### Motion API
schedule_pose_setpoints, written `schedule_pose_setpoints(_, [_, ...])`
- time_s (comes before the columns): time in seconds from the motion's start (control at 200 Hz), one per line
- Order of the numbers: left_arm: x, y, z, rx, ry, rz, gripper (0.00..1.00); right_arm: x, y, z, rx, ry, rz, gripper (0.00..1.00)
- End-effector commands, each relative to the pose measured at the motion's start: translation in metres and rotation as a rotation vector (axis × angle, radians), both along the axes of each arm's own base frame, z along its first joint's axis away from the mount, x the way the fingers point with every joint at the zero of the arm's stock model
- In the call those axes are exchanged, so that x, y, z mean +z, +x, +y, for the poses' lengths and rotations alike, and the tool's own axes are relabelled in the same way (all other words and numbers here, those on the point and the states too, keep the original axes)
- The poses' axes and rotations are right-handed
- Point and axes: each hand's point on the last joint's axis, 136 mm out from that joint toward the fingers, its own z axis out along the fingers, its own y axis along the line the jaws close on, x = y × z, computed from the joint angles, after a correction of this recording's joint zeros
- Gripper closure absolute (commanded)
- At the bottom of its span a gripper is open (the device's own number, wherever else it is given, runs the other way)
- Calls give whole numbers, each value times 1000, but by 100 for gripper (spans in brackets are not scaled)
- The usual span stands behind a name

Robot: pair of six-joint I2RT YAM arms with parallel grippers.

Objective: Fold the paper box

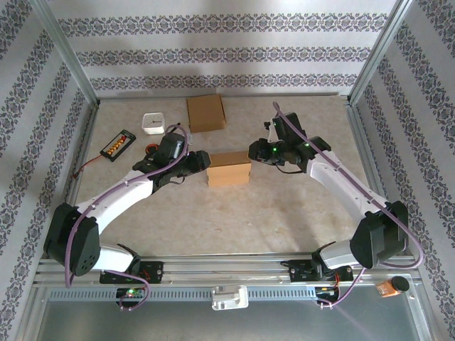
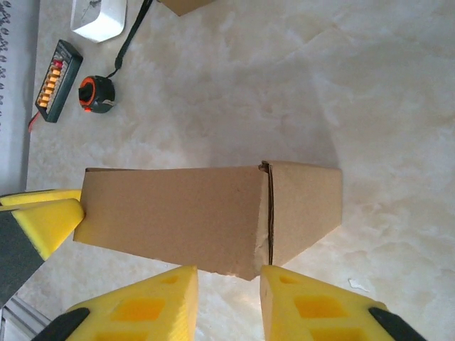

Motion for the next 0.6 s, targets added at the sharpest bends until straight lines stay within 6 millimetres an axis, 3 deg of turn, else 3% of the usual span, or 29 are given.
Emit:
schedule_pose_setpoints(0.0, [-18,-12,2,-9,36,58,57,-25,1,3,1,-4,68,69])
schedule_pose_setpoints(0.1, [-37,-18,5,-4,49,106,66,-55,-3,3,5,-19,118,75])
schedule_pose_setpoints(0.195, [-56,-25,9,-7,77,137,76,-83,-7,-10,-7,-100,134,88])
schedule_pose_setpoints(0.305, [-65,-29,12,-27,110,144,79,-98,-14,-19,-6,-155,157,90])
schedule_pose_setpoints(0.41, [-52,-23,10,-39,109,104,75,-81,-13,-15,14,-133,137,83])
schedule_pose_setpoints(0.495, [-30,-15,3,-43,68,41,60,-52,-5,-10,17,-101,83,76])
schedule_pose_setpoints(0.595, [-6,-10,-5,-51,1,-14,55,-22,4,-6,9,-64,21,71])
